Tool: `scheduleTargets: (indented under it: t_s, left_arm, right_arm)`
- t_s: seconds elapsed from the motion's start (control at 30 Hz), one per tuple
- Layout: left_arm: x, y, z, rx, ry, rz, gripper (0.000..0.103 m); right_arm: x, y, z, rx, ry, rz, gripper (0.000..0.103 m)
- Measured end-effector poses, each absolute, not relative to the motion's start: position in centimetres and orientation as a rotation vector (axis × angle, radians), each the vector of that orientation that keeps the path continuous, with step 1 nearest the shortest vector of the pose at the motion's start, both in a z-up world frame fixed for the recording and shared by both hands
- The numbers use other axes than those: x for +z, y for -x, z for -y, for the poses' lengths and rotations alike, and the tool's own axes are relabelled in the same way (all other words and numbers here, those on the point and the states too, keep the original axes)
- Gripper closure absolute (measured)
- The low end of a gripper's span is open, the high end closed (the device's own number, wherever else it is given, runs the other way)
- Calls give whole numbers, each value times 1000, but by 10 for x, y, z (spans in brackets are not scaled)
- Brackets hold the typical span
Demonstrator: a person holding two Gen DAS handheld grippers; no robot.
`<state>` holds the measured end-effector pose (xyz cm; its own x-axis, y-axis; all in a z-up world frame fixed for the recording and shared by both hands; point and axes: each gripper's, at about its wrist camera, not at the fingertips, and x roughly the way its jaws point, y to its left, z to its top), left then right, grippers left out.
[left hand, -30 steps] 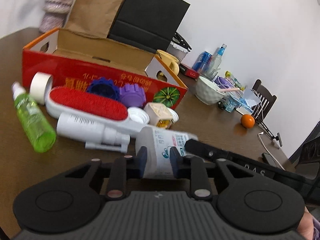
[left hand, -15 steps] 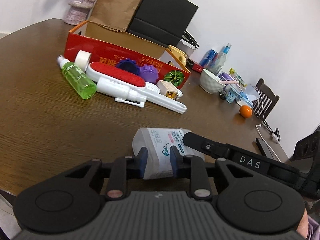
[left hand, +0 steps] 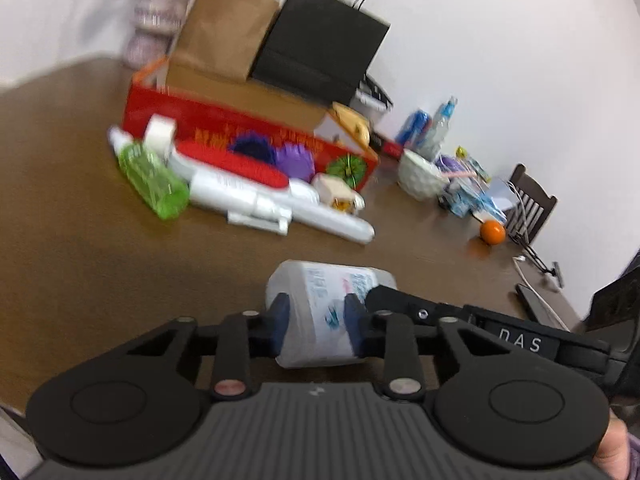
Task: Organize rigid objects
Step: 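Carry the white bottle into the cardboard box and open the left tool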
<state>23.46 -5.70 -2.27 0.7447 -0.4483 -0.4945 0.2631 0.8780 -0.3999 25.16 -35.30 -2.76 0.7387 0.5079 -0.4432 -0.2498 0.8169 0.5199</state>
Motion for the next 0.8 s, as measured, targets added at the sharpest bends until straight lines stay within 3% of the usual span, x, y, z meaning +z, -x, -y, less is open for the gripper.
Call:
scheduleTargets:
  t_s: [0.27,0.47,0.63,0.8]
  left_arm:
    - [32,-265,49,-434,277,-426,74]
    - [81,-363,39,-412,265,-380,74]
    - [91,-458,15,-354,290,-456,74]
    - [80,-546,1,-275,301,-593,74]
  right_arm:
    - [26,-292,355,492,-433,-454,71]
    - [78,-415,338,531,-424,-422,73]
    - [84,-531,307,552,-489,-530,73]
    - [55,-622,267,558,-548,-700,73]
